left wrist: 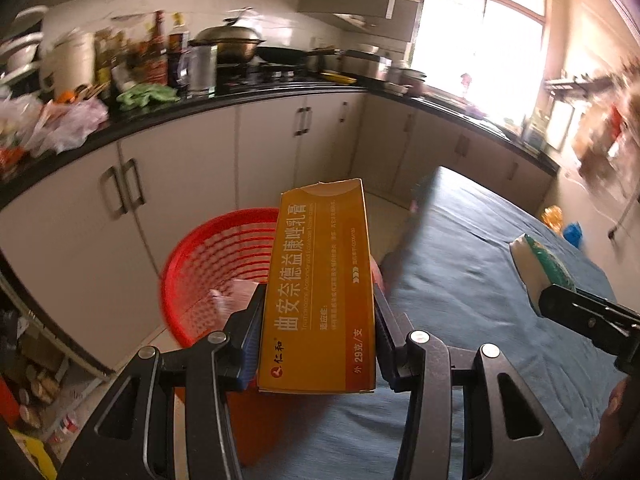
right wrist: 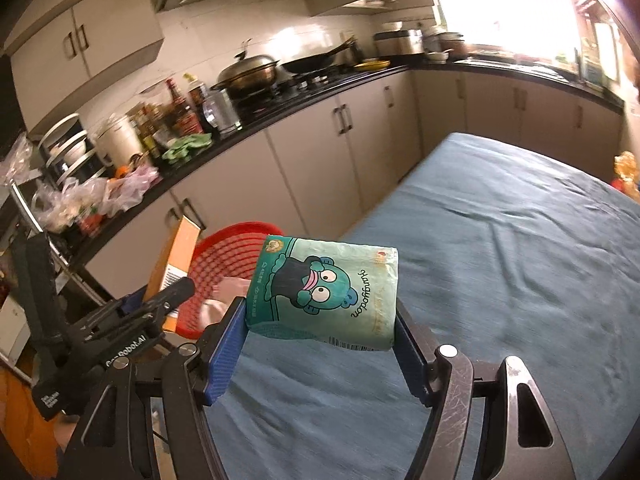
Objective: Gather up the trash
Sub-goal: 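Carry the orange box and green packet with both tools over the red basket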
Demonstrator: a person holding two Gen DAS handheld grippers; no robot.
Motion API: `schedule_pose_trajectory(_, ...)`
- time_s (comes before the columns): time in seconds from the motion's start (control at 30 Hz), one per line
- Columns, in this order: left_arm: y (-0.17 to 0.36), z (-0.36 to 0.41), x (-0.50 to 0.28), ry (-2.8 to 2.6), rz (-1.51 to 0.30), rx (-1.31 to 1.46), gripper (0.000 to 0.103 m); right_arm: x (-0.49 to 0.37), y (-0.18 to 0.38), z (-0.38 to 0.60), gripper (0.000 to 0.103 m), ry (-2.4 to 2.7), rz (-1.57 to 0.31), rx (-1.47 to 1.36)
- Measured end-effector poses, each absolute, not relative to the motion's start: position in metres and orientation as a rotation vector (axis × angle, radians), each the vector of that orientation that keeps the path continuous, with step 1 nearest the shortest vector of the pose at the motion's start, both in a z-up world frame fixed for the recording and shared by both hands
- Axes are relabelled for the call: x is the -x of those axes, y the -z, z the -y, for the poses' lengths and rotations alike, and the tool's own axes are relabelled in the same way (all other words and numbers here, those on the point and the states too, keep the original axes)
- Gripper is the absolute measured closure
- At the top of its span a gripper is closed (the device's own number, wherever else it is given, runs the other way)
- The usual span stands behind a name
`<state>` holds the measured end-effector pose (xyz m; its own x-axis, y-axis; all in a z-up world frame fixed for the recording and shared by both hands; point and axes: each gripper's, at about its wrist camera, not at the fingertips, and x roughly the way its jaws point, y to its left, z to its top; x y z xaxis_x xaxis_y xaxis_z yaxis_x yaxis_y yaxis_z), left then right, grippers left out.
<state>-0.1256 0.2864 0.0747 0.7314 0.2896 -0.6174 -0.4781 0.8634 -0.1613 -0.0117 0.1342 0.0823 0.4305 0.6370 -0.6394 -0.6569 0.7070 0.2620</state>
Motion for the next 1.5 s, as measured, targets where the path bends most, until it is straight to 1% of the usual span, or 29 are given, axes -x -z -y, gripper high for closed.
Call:
schedule_pose_trajectory(0.23, -0.063, -0.324, 0.134, -0.486, -0.634, 0.368, 0.057, -0.002, -0.078, -0.184, 0.030, -0.890, -0.852, 0.003)
schedule_pose_trajectory(0.5, -0.049, -0.341, 0.132, -0.508, -0.659, 0.388, 0.057, -0.015, -0.067, -0.228, 0.029, -0.952, -0.942, -0.063)
schedule_pose_trajectory(1.07, -0.039, -0.354, 0.118, -0.504, -0.680, 0.409, 0.057, -0.046, -0.032, -0.262, 0.028, -0.977, -1.112, -0.232)
schedule_pose_trajectory(1.5, -0.036, -0.359, 0.109, -0.496, -0.685, 0.409, 0.057, -0.052, -0.028, -0.280, 0.027, -0.953, -1.121, -0.216)
